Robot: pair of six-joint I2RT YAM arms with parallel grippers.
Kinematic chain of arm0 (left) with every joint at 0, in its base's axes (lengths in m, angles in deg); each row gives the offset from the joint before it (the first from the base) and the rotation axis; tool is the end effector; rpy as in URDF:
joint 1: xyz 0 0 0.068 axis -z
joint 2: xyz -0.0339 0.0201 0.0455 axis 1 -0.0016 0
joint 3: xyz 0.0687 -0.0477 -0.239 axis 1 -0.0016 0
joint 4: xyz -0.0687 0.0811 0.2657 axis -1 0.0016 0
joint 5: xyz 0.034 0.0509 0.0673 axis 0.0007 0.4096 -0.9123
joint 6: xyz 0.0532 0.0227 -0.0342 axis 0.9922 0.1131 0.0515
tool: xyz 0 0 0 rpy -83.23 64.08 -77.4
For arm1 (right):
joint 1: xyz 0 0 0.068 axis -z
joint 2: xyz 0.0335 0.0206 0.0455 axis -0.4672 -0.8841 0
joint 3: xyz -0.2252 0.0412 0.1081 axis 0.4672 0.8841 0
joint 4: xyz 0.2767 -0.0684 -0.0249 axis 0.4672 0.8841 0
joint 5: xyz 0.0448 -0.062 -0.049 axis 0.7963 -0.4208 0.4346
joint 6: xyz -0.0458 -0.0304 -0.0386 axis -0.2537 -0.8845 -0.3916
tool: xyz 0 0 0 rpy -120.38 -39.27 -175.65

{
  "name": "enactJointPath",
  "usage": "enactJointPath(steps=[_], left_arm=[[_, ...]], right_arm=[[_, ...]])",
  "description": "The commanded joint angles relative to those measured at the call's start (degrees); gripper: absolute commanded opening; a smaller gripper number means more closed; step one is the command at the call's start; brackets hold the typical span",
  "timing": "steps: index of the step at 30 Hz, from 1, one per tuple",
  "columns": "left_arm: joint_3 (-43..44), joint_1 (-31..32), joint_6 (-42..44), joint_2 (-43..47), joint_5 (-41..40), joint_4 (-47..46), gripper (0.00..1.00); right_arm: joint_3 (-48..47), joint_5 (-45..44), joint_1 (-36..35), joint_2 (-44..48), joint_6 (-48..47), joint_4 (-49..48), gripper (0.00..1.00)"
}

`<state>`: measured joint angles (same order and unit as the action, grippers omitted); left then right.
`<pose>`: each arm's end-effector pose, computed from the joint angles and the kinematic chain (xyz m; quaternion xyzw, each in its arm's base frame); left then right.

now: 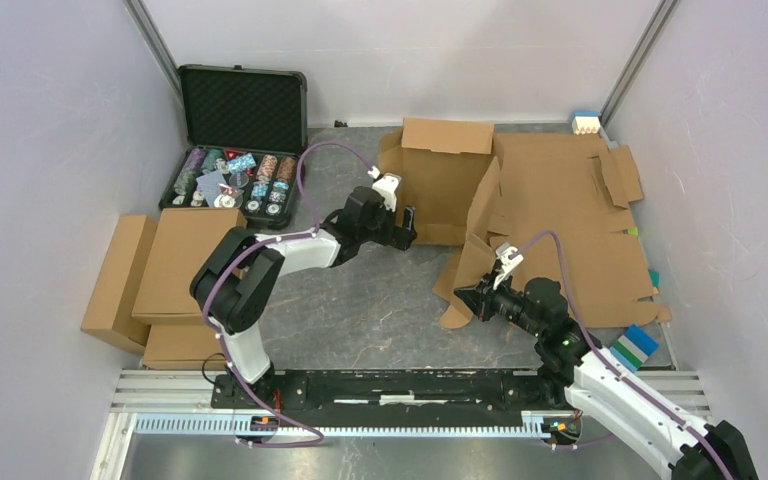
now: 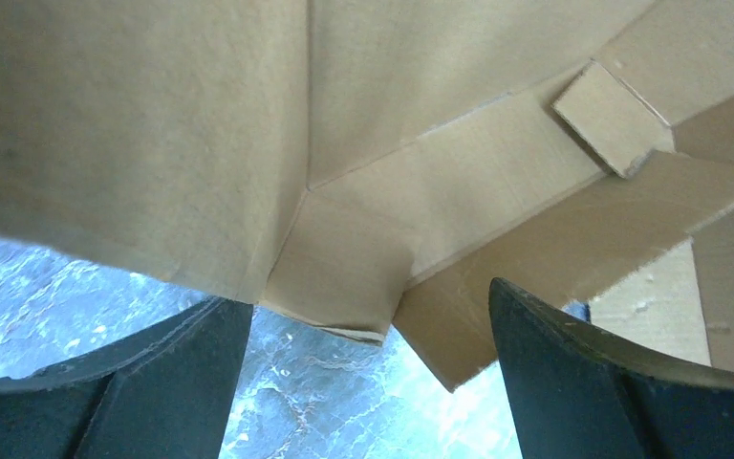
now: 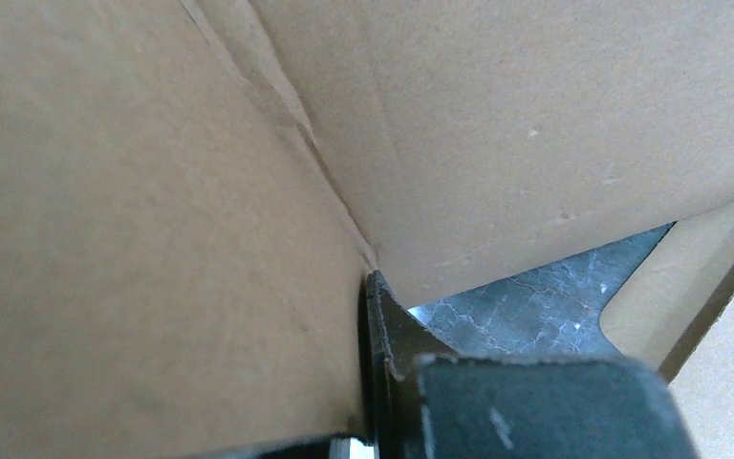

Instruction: Fold the paper box

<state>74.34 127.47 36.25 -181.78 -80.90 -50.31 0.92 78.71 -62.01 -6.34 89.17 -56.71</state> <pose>0.3251 -0.2521 0.1246 0.1906 0.8576 -0.2188 0.4246 0.1644 0.1278 0.1533 -0.1898 0.7666 0.3537 0.5013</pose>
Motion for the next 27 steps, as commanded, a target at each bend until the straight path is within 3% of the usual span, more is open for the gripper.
enactJointPath(steps=[1,13,27], left_arm=[[-1.70,-0.57,4.11,0.11,13.90,-1.84,0.99],[-2.05,2.30,4.76,0.86,9.50,1.52,0.92],[-2.48,8.08,10.50,0.89,0.28,4.50,1.00]], right_arm=[[-1.34,1.08,-0.48,0.55,-0.34,1.98,0.06],[-1.47,1.45,-0.48,-0.25,0.25,1.43,0.06],[-1.54,0.46,-0.45,0.50,-0.33,3.44,0.06]])
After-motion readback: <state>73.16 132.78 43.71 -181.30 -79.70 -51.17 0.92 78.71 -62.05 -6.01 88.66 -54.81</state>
